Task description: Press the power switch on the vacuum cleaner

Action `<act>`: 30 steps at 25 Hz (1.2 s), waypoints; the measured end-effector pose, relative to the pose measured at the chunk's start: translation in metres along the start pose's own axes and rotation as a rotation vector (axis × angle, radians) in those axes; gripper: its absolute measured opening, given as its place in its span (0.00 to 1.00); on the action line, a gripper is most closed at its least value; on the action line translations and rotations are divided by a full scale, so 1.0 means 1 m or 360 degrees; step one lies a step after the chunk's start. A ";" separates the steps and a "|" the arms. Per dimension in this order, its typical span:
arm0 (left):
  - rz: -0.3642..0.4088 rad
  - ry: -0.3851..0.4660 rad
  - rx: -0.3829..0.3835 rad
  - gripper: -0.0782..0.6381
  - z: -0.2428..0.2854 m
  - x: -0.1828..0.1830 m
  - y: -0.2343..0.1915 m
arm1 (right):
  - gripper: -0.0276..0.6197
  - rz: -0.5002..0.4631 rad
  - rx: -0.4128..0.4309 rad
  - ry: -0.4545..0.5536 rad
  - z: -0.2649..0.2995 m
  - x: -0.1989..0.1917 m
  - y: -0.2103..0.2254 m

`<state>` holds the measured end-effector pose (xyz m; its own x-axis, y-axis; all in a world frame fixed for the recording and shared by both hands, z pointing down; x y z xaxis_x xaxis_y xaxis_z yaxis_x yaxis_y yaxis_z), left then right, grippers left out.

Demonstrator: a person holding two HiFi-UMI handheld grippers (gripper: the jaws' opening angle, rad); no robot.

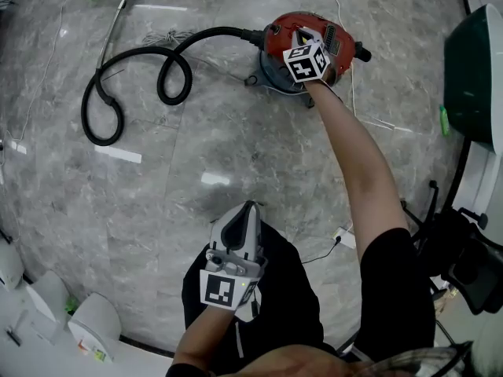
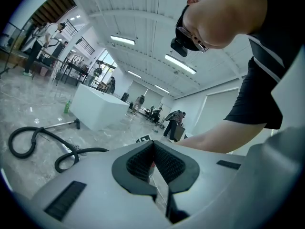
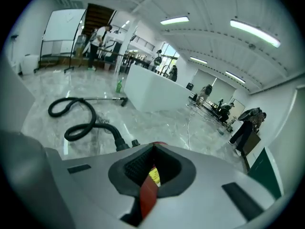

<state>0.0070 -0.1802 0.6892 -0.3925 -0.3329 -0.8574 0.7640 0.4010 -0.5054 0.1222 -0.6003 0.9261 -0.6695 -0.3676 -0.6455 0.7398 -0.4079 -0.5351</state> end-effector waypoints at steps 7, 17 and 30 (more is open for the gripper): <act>0.0036 -0.0008 -0.0054 0.13 0.010 0.023 0.002 | 0.07 0.0502 -0.0003 0.0149 -0.059 0.012 0.009; 0.0060 0.0000 -0.0055 0.13 0.004 0.082 0.026 | 0.07 0.0854 0.0032 0.0318 -0.206 0.069 0.041; 0.0166 -0.0041 -0.0345 0.13 -0.027 0.168 0.134 | 0.07 0.0788 0.0072 0.0631 -0.468 0.166 0.126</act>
<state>0.0297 -0.1597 0.4747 -0.3016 -0.3007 -0.9048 0.6709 0.6074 -0.4255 0.1357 -0.3221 0.4962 -0.1672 -0.1877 -0.9679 0.9461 -0.3068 -0.1039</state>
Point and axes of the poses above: the fingertips, and each gripper's own axes: z forward along the fingers, y to its right, x out of its top, the point moved 1 cm from there along -z, backward along the fingers, and after that the axes turned 11 degrees about -x, right-handed, at the moved point
